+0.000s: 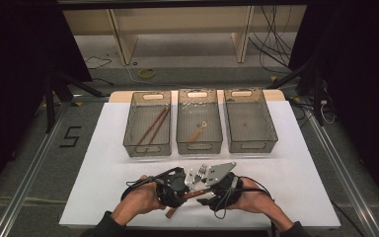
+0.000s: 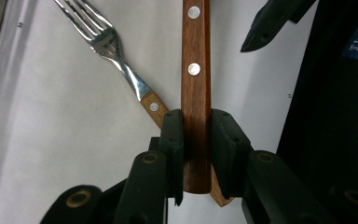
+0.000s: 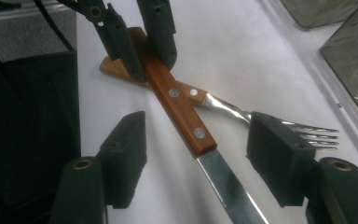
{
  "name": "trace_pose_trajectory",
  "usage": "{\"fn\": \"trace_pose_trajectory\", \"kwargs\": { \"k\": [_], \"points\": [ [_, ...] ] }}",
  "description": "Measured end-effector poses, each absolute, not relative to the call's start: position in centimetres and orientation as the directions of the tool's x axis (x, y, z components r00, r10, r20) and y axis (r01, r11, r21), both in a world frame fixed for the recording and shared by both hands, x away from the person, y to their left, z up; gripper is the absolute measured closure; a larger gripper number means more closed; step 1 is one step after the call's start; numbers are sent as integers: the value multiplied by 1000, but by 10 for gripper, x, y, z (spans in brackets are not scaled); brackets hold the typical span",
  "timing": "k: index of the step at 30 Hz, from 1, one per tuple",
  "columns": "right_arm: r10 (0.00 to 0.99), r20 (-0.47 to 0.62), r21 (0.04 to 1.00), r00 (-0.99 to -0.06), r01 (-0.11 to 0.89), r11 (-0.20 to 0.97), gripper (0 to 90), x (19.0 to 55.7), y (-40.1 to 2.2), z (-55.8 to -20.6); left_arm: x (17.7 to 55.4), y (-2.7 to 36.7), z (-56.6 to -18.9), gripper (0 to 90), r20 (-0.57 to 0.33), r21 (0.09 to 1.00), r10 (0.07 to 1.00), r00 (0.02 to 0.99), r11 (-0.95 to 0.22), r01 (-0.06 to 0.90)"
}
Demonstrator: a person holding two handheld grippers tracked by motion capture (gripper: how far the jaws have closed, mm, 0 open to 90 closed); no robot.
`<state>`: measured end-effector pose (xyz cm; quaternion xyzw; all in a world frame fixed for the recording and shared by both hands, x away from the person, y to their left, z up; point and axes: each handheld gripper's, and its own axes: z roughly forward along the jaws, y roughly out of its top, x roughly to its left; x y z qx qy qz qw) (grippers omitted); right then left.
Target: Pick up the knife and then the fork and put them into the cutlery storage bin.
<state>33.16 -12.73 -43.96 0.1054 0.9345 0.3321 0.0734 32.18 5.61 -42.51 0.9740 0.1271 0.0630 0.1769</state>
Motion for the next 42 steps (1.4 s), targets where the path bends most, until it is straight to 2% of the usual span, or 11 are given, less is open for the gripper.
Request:
{"fn": "trace_pose_trajectory", "kwargs": {
  "k": [7, 9, 12, 13, 14, 24, 30, 34, 40, 42],
  "points": [
    [225, -76, 615, -971, 132, 778, 467, 330, -123, -444, 320, 52, -425, 752, 77, 357, 245, 966, -912, 203],
    [207, -83, 604, -975, 116, 789, 483, 329, -122, -445, 316, 50, -428, 752, 41, 404, 283, 958, -882, 243],
    [183, -98, 582, -978, 93, 808, 512, 328, -121, -447, 313, 48, -430, 752, 42, 436, 311, 949, -861, 263],
    [178, -100, 580, -979, 88, 810, 524, 328, -120, -448, 313, 48, -430, 752, 44, 433, 306, 951, -864, 258],
    [172, -95, 579, -981, 86, 811, 534, 327, -120, -448, 315, 49, -427, 751, 62, 394, 258, 964, -894, 214],
    [137, -92, 572, -986, 60, 818, 674, 326, -120, -449, 314, 48, -426, 750, 60, 396, 228, 972, -899, 187],
    [124, -75, 571, -989, 59, 819, 705, 325, -122, -449, 315, 50, -425, 745, 55, 400, 199, 979, -903, 161],
    [79, -86, 564, -993, 17, 826, 766, 321, -121, -449, 318, 53, -424, 705, 80, 383, 171, 982, -915, 128],
    [91, -90, 568, -992, 24, 822, 776, 321, -121, -448, 323, 56, -423, 656, 61, 413, 207, 976, -896, 164],
    [102, -86, 573, -991, 34, 819, 776, 322, -123, -448, 325, 59, -421, 602, 65, 425, 237, 969, -885, 188]
  ]
}}
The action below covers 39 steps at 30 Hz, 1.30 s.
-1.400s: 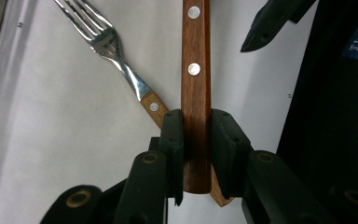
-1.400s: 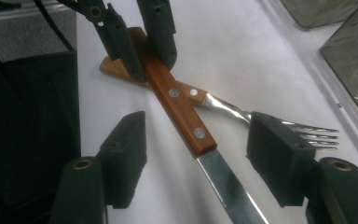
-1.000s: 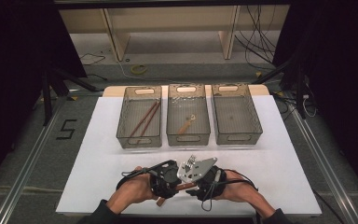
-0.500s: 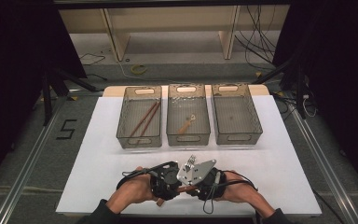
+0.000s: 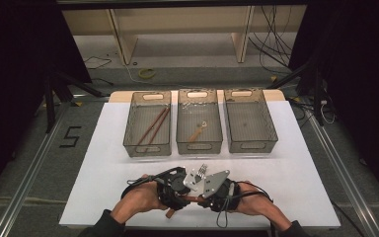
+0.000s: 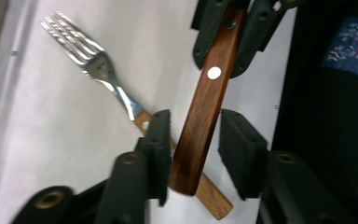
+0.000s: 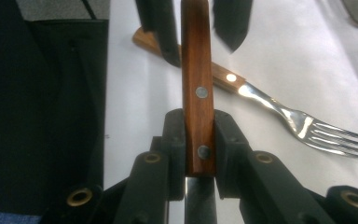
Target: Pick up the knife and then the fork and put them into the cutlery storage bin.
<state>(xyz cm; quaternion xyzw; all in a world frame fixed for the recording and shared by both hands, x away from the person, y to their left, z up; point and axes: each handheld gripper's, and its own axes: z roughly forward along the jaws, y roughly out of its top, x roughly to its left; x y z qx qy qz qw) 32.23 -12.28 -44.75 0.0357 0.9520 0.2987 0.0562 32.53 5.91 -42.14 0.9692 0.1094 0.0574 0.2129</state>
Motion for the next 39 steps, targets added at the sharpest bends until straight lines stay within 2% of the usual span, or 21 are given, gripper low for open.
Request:
{"fn": "trace_pose_trajectory", "kwargs": {
  "k": [2, 6, 12, 20, 24, 39],
  "points": [
    [115, -93, 577, -989, 41, 816, 776, 324, -124, -447, 328, 63, -421, 514, 70, 441, 277, 958, -871, 219],
    [154, -94, 577, -984, 73, 813, 776, 327, -130, -446, 334, 73, -416, 394, 52, 497, 362, 931, -818, 291],
    [246, -102, 585, -964, 142, 799, 776, 338, -144, -443, 338, 89, -414, 305, 27, 572, 474, 880, -729, 376],
    [348, -112, 617, -931, 210, 759, 776, 351, -160, -434, 341, 107, -420, 264, -10, 630, 566, 825, -637, 444],
    [412, -100, 640, -906, 259, 724, 776, 360, -169, -427, 341, 113, -428, 244, -18, 631, 594, 804, -618, 470],
    [609, -70, 704, -790, 393, 591, 775, 402, -200, -402, 337, 127, -443, 211, -53, 657, 657, 752, -544, 522]
  ]
}}
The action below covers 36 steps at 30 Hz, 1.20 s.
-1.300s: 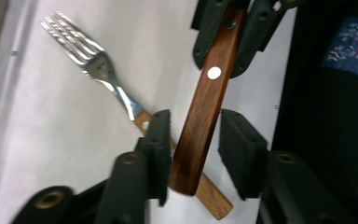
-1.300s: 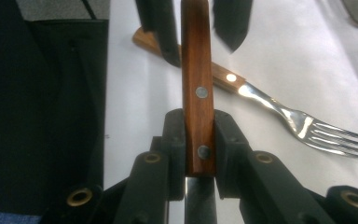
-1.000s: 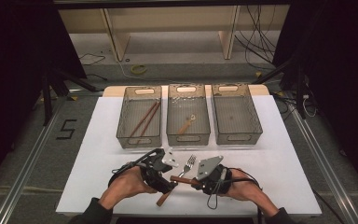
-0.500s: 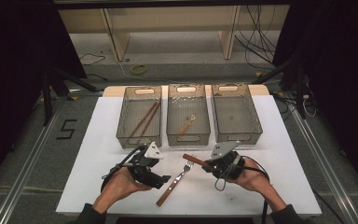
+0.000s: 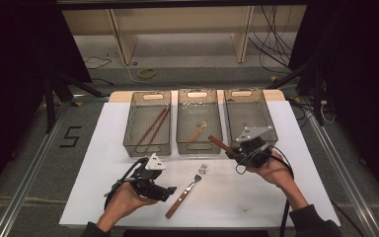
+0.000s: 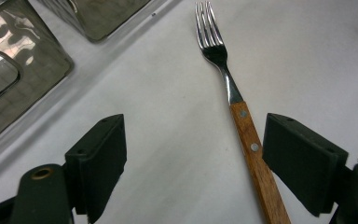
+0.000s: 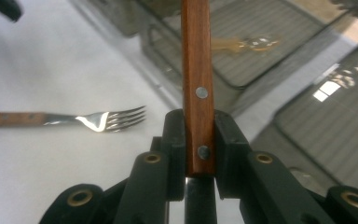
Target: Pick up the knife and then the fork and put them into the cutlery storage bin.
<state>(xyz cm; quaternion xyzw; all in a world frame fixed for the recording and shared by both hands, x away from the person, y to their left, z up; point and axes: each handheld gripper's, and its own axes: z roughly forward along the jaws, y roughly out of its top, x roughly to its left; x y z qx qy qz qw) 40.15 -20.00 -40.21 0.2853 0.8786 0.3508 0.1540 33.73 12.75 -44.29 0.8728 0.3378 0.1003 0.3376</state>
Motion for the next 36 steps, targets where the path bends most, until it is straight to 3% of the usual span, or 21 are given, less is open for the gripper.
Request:
{"fn": "trace_pose_trajectory", "kwargs": {
  "k": [19, 36],
  "points": [
    [776, -43, 715, -629, 523, 464, 775, 468, -222, -380, 333, 132, -448, 200, -64, 660, 669, 740, -528, 535],
    [860, -15, 698, -510, 610, 374, 774, 515, -229, -383, 327, 132, -451, 198, -68, 661, 673, 736, -522, 539]
  ]
}}
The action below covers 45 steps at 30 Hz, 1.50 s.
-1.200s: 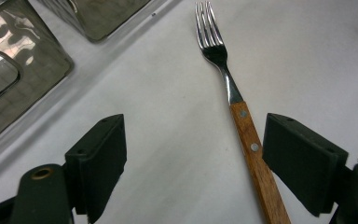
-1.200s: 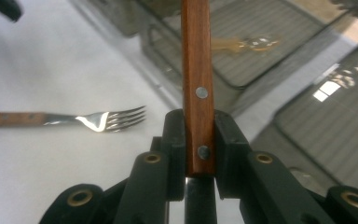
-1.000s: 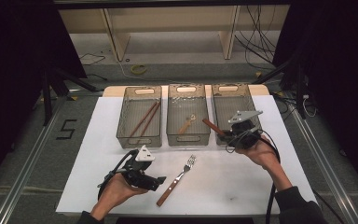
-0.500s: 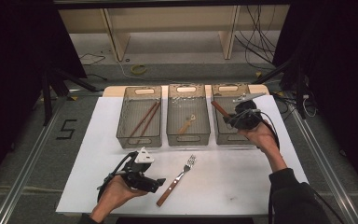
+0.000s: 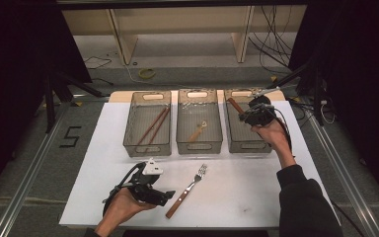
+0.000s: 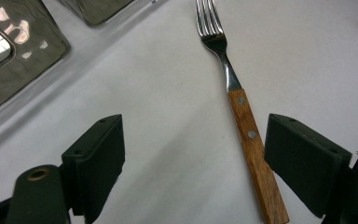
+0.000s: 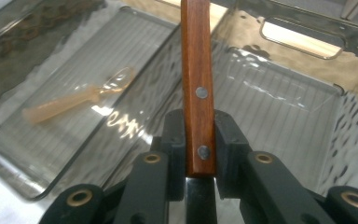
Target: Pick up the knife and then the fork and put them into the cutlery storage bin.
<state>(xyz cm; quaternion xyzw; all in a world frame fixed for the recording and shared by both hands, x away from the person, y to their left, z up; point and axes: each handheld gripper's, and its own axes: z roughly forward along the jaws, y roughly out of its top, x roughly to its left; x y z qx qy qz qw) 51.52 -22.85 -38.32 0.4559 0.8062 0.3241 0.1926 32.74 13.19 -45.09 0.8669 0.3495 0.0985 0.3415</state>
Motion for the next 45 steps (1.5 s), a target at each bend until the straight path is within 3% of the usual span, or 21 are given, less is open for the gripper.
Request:
{"fn": "trace_pose_trajectory", "kwargs": {
  "k": [30, 35, 45],
  "points": [
    [924, -14, 641, -383, 706, 302, 761, 556, -222, -404, 323, 131, -454, 194, -72, 650, 667, 742, -532, 542],
    [926, 12, 642, -378, 712, 283, 588, 560, -220, -404, 323, 131, -455, 194, -78, 646, 666, 742, -533, 546],
    [900, 27, 671, -435, 675, 306, 425, 543, -221, -387, 322, 128, -457, 194, -81, 630, 661, 746, -546, 552]
  ]
}}
